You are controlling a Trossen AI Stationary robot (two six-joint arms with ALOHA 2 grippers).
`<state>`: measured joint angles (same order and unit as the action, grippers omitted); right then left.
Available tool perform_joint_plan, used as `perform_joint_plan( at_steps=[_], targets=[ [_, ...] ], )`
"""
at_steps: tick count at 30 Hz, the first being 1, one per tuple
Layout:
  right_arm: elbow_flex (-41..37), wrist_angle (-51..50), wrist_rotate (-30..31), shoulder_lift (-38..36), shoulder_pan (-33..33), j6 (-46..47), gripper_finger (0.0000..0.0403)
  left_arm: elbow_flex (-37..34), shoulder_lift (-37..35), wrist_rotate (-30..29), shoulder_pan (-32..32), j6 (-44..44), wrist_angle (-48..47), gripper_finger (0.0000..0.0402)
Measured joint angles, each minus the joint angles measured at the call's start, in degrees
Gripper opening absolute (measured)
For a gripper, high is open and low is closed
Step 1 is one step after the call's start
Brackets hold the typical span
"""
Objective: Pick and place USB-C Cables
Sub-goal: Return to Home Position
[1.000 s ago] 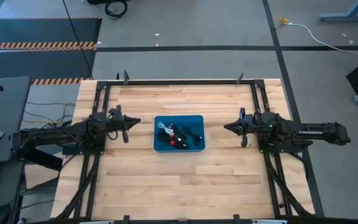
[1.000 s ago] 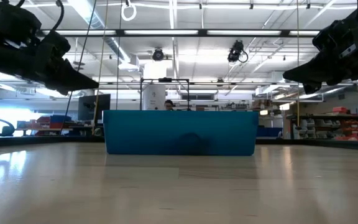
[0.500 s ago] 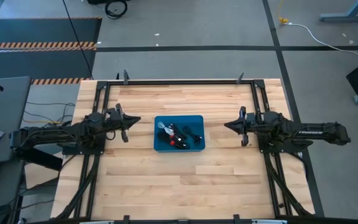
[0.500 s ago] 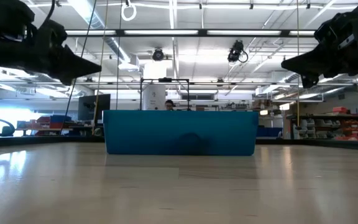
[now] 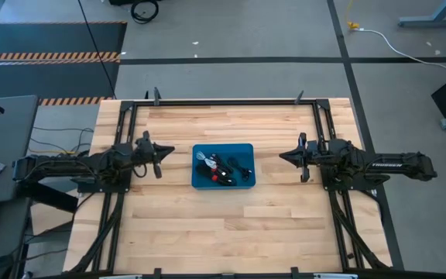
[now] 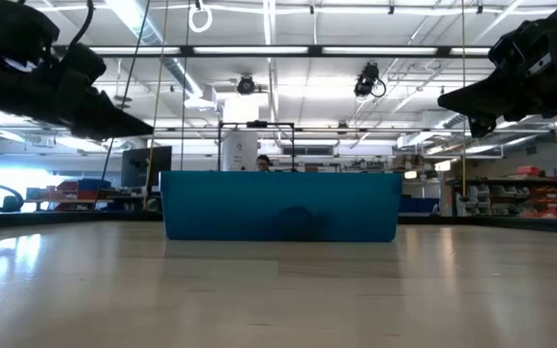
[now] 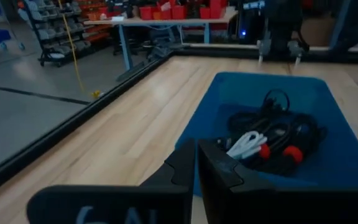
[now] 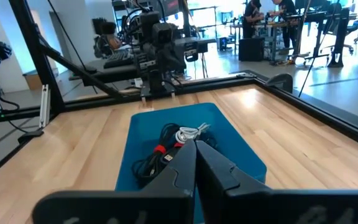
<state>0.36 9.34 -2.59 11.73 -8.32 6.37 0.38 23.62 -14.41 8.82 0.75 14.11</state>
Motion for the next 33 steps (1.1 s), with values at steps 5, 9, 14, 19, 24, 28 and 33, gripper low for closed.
perform_joint_plan(
  at_steps=[5, 9, 14, 19, 24, 28, 33],
  targets=[
    [0.0, 0.0, -0.02, 0.0, 0.0, 0.09, 0.0012, 0.0, 0.0, 0.17, -0.05, -1.42, -1.82, 0.0019],
    [0.0, 0.0, -0.02, 0.0, 0.0, 0.01, 0.0013, 0.0, 0.0, 0.24, -0.07, -3.08, -1.82, 0.0016],
    [0.0, 0.02, -0.02, 0.0, 0.0, 0.07, 0.0013, 0.0, 0.0, 0.26, -0.07, -3.08, -1.82, 0.0022],
    [0.0, 0.02, -0.02, 0.0, 0.0, 0.07, 0.0012, 0.0, 0.0, 0.26, -0.07, -3.08, -1.82, 0.0024],
    [0.0, 0.04, -0.02, 0.0, 0.0, 0.07, 0.0014, 0.0, 0.0, 0.26, -0.07, -3.08, -1.82, 0.0021],
    [0.0, 0.04, -0.04, 0.0, 0.0, 0.07, 0.0012, 0.0, 0.0, 0.26, -0.07, -3.06, -1.8, 0.0024],
    [0.0, 0.04, -0.02, 0.0, 0.0, 0.07, 0.0012, 0.0, 0.0, 0.26, -0.07, -3.06, -1.8, 0.0024]
  ],
)
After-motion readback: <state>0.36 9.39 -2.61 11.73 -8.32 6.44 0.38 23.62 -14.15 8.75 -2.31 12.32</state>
